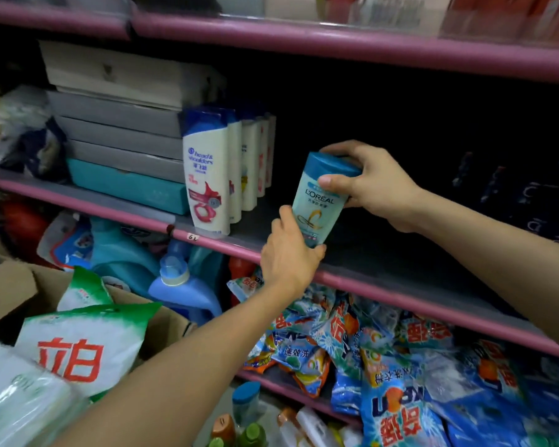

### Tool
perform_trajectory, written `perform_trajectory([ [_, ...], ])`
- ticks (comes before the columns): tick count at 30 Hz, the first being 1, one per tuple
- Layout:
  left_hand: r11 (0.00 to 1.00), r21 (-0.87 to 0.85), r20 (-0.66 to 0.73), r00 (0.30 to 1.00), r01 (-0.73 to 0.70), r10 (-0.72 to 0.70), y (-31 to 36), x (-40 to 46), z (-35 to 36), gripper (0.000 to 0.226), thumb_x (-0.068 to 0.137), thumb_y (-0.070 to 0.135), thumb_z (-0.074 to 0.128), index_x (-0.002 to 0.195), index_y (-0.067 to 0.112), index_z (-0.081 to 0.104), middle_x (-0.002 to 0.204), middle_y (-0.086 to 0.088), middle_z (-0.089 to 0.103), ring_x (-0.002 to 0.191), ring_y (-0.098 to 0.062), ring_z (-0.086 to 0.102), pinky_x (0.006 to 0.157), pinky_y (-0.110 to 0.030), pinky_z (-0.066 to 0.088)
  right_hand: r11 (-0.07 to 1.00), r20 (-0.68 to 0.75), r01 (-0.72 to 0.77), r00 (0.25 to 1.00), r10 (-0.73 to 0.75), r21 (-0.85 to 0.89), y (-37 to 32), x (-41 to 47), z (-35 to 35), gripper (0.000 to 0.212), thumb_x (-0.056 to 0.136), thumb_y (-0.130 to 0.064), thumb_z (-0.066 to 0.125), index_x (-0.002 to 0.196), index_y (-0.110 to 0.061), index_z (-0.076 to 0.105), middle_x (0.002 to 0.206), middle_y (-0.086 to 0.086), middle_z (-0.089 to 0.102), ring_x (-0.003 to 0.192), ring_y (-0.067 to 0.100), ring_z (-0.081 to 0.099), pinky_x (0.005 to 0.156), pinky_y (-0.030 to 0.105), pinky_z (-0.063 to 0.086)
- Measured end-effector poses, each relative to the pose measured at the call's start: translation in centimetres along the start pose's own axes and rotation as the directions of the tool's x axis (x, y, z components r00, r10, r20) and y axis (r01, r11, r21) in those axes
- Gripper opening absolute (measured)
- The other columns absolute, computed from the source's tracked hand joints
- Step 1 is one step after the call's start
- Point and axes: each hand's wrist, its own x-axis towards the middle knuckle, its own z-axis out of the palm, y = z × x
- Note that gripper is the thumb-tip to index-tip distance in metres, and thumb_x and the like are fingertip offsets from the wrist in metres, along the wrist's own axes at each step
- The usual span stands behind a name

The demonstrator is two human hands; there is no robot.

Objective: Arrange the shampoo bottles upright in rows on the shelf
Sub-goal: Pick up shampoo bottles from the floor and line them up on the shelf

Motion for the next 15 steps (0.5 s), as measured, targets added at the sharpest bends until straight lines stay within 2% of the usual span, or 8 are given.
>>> perform_trajectory([
  [6, 0.998, -0.006, 0.004, 0.998, 0.065, -0.065, -2.2, 1.9, -2.2, 0.062, 0.067, 0.033, 0.073, 0.115, 0.016, 0.039, 0.11, -0.008, 0.059, 0.099, -0.031, 0.059, 0.084, -0.044, 0.05, 0.998, -0.034, 0.015, 0.999, -0.017, -0.055, -0.6, 1.7, 3.2, 0.049, 0.087, -0.023, 0.067, 0.131, -0.014, 0.048, 0.121, 0.005, 0.058, 0.108, 0.018, 0.061, 0.087, 0.037, 0.056],
  [9, 0.995, -0.007, 0.026, 0.994, 0.103, -0.103, -2.9, 2.4, -2.7, 0.062, 0.067, 0.037, 0.073, 0.114, 0.015, 0.038, 0.109, -0.008, 0.062, 0.098, -0.031, 0.06, 0.085, -0.044, 0.05, 0.999, -0.065, -0.035, 0.997, 0.035, 0.002, -0.1, 2.3, 4.8, 0.055, 0.082, -0.025, 0.072, 0.129, -0.01, 0.048, 0.12, 0.008, 0.061, 0.107, 0.02, 0.062, 0.091, 0.041, 0.054],
  [11, 0.992, -0.026, 0.023, 0.992, 0.125, -0.124, -3.2, 2.5, -2.9, 0.061, 0.068, 0.037, 0.073, 0.113, 0.015, 0.038, 0.107, -0.008, 0.063, 0.097, -0.031, 0.061, 0.085, -0.044, 0.05, 0.995, -0.009, -0.091, 0.996, 0.091, 0.044, 0.9, 2.4, 6.0, 0.049, 0.08, -0.022, 0.075, 0.123, -0.01, 0.054, 0.116, 0.006, 0.066, 0.102, 0.018, 0.066, 0.09, 0.041, 0.055],
  [13, 0.994, -0.024, 0.029, 0.994, 0.109, -0.108, -3.4, 2.5, -2.9, 0.06, 0.07, 0.037, 0.072, 0.114, 0.015, 0.037, 0.106, -0.008, 0.063, 0.096, -0.031, 0.061, 0.084, -0.044, 0.05, 0.99, 0.041, -0.138, 0.99, 0.138, 0.0, 2.4, 2.0, 7.1, 0.042, 0.08, -0.023, 0.075, 0.118, -0.014, 0.06, 0.113, 0.001, 0.069, 0.096, 0.014, 0.067, 0.086, 0.037, 0.056],
  [15, 0.997, -0.005, 0.026, 0.996, 0.082, -0.082, -3.6, 2.5, -2.9, 0.06, 0.071, 0.038, 0.071, 0.114, 0.014, 0.036, 0.106, -0.009, 0.063, 0.095, -0.032, 0.061, 0.083, -0.045, 0.05, 0.989, 0.002, -0.138, 0.99, 0.138, -0.047, 3.7, 1.6, 8.1, 0.038, 0.081, -0.026, 0.074, 0.115, -0.019, 0.061, 0.108, -0.006, 0.068, 0.088, 0.006, 0.065, 0.076, 0.028, 0.056],
])
